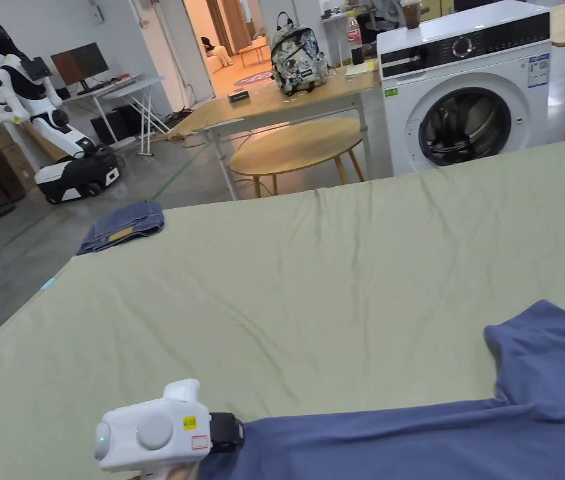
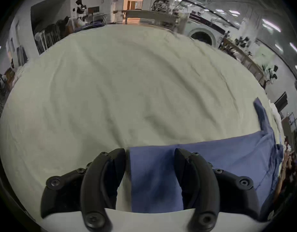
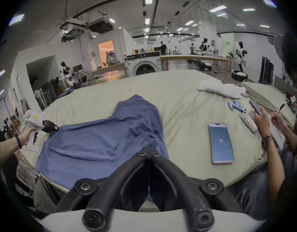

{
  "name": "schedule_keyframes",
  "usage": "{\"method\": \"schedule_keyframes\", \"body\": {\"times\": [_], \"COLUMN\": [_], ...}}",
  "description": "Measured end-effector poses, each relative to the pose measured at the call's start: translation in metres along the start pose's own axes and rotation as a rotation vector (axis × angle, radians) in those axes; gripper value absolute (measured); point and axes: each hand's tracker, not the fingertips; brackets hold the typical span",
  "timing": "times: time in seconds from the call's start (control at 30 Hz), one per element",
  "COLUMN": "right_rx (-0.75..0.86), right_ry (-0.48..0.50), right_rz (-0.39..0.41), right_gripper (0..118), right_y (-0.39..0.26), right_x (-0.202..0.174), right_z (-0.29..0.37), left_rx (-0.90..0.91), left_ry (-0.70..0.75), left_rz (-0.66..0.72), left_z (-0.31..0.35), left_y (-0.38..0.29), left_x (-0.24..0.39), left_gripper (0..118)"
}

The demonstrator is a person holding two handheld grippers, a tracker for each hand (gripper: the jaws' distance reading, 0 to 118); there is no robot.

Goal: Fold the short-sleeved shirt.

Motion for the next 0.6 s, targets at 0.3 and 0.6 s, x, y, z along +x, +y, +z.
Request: {"method": "schedule_keyframes", "body": {"times": [0.3,0.6], "right_rx": [-0.076,-0.438], "right_ry": [0.063,-0.028], "right_rz": [0.043,0.035], "right_gripper": [71,96], "right_y": [0.093,0.159], "right_x": [0.008,0.010], "right_z": [-0.079,-0.297], "left_rx": [-0.049,-0.141], "left_ry": [0.117,0.039], "left_rz": [-0.207,-0.115], "left_z": [0.002,0.016], "left_y": [-0.009,0.004], "left_x": [0.048,0.040], "left_gripper": [2,2]}}
